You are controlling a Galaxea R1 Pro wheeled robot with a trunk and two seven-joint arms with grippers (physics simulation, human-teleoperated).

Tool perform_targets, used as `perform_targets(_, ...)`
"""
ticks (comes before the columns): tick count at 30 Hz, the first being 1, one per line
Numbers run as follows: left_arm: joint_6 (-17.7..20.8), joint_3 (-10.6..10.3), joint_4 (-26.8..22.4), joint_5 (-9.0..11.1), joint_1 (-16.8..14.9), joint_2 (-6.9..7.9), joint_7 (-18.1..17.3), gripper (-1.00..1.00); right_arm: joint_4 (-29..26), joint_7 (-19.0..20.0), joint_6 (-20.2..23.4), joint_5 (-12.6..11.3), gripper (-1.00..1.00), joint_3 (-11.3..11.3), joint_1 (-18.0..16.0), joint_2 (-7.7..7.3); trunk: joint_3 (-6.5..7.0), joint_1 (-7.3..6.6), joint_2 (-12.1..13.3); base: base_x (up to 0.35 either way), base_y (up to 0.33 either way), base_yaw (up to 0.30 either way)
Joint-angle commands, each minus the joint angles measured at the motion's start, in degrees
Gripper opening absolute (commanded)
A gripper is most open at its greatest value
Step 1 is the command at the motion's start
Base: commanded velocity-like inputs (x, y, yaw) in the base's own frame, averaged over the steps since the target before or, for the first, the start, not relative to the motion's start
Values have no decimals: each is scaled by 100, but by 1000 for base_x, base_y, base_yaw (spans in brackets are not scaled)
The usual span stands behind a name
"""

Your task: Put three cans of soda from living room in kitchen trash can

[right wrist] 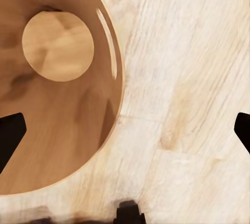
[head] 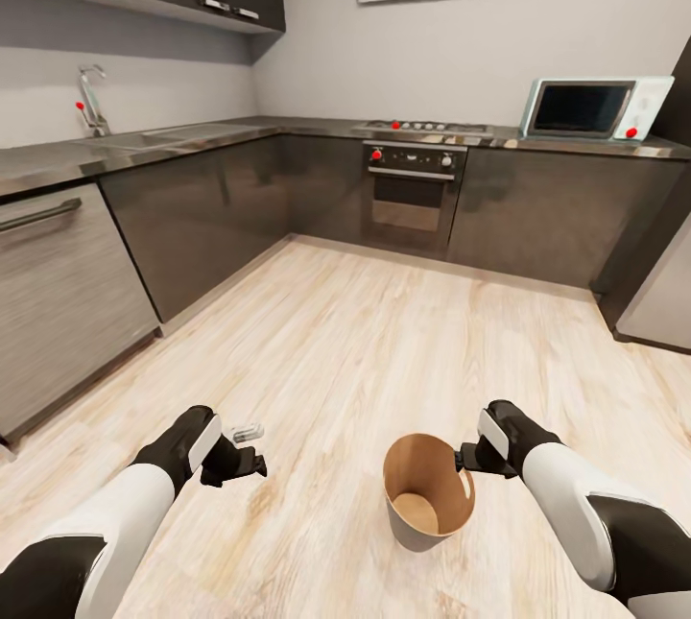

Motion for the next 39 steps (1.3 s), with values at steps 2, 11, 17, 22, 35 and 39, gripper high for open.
perform_targets(2,0,0,0,0,0,0,-2,100,2,0,0,0,100,1,0,0,-12,0,0,76,0,0)
perform_targets(11,0,0,0,0,0,0,-2,100,6,0,0,0,100,7,0,1,-68,0,0,138,0,0)
perform_targets(17,0,0,-1,0,0,0,-1,100,6,0,0,0,100,7,0,1,-105,0,0,27,0,0)
perform_targets(22,0,0,-7,0,0,0,1,100,12,0,0,0,100,7,0,1,-135,0,0,9,0,0)
perform_targets(35,0,0,-145,0,0,0,4,100,22,0,0,0,100,7,0,1,-215,0,0,1,0,0)
perform_targets(39,0,0,-153,0,0,0,8,100,23,0,0,0,100,7,0,1,-293,66,-120,0,0,0)
